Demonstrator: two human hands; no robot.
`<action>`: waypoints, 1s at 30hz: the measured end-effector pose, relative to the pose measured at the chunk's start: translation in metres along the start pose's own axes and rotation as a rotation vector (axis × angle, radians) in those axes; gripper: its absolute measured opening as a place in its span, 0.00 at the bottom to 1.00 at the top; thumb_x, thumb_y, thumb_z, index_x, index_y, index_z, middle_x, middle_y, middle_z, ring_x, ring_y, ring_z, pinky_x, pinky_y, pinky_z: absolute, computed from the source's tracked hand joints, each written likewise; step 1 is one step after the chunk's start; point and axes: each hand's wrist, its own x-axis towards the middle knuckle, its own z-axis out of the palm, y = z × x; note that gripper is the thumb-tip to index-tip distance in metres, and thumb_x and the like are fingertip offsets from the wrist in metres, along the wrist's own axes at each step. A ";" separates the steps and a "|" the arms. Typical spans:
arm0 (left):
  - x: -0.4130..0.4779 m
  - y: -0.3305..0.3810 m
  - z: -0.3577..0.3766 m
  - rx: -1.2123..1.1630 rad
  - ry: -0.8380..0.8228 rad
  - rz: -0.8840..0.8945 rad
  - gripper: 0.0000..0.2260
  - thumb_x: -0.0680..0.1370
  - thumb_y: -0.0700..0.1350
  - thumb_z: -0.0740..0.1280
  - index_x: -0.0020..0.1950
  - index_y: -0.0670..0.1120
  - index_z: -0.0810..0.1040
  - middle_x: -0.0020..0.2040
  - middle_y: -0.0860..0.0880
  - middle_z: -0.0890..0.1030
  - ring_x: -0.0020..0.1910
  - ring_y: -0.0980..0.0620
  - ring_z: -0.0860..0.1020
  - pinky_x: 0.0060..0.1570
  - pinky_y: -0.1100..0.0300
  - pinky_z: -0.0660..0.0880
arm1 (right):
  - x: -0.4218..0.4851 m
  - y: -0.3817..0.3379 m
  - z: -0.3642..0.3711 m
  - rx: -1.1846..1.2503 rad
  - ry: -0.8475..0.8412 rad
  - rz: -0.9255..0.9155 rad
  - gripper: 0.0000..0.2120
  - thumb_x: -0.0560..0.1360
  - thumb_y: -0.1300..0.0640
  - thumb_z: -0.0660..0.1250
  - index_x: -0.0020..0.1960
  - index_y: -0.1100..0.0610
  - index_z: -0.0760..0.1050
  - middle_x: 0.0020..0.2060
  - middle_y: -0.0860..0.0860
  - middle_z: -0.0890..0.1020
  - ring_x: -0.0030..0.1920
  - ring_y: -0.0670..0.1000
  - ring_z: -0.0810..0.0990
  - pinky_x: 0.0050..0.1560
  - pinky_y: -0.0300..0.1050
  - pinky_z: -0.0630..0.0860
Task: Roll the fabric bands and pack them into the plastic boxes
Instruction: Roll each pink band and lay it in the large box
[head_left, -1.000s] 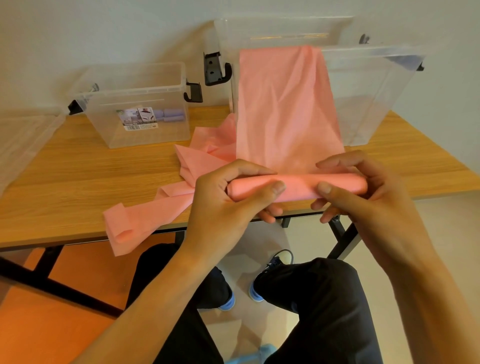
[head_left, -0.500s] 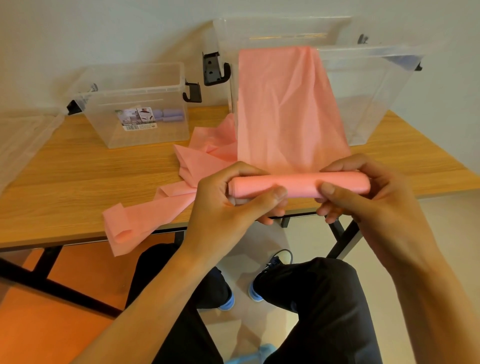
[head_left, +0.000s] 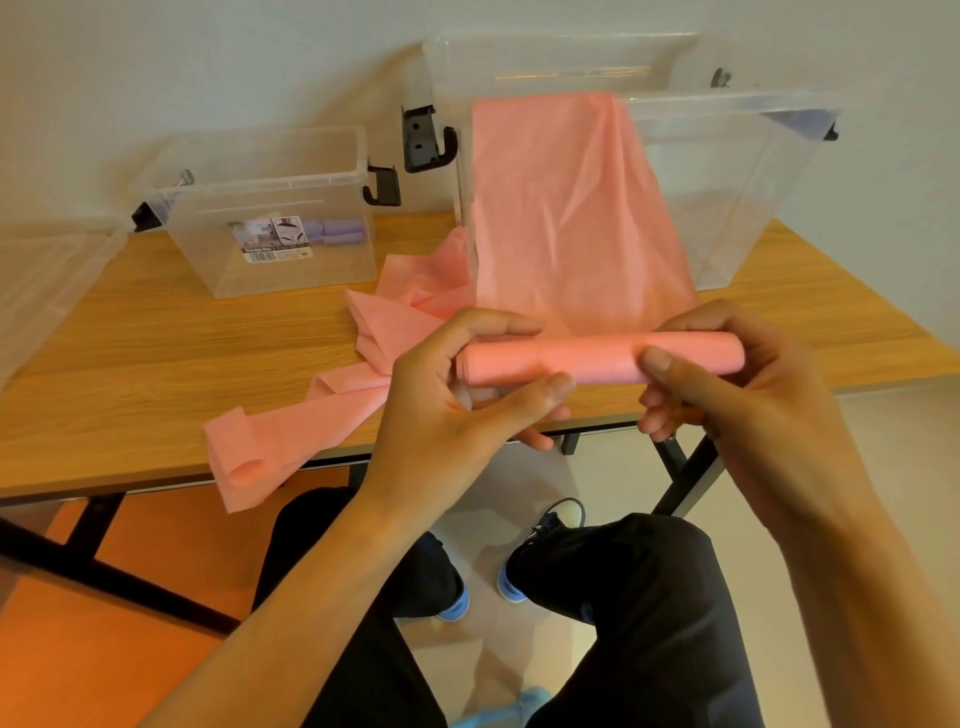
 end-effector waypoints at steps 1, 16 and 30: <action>0.000 -0.001 0.000 -0.001 -0.001 0.000 0.15 0.72 0.34 0.74 0.57 0.39 0.79 0.45 0.38 0.85 0.39 0.41 0.86 0.33 0.57 0.81 | 0.000 0.000 -0.001 -0.001 0.003 -0.001 0.15 0.67 0.53 0.75 0.48 0.60 0.79 0.31 0.59 0.81 0.28 0.57 0.80 0.31 0.45 0.78; 0.001 -0.003 -0.002 0.023 -0.001 -0.010 0.09 0.73 0.34 0.73 0.52 0.38 0.80 0.43 0.42 0.85 0.37 0.41 0.86 0.35 0.56 0.82 | 0.002 0.000 0.000 -0.027 0.031 -0.004 0.12 0.67 0.54 0.75 0.47 0.60 0.81 0.38 0.55 0.84 0.29 0.57 0.83 0.30 0.42 0.80; -0.002 -0.004 -0.003 -0.013 0.003 -0.049 0.12 0.72 0.32 0.74 0.54 0.40 0.82 0.47 0.42 0.85 0.39 0.41 0.86 0.39 0.60 0.82 | 0.002 0.002 -0.001 -0.040 0.006 0.024 0.15 0.68 0.53 0.74 0.51 0.61 0.81 0.34 0.61 0.82 0.29 0.58 0.82 0.31 0.45 0.80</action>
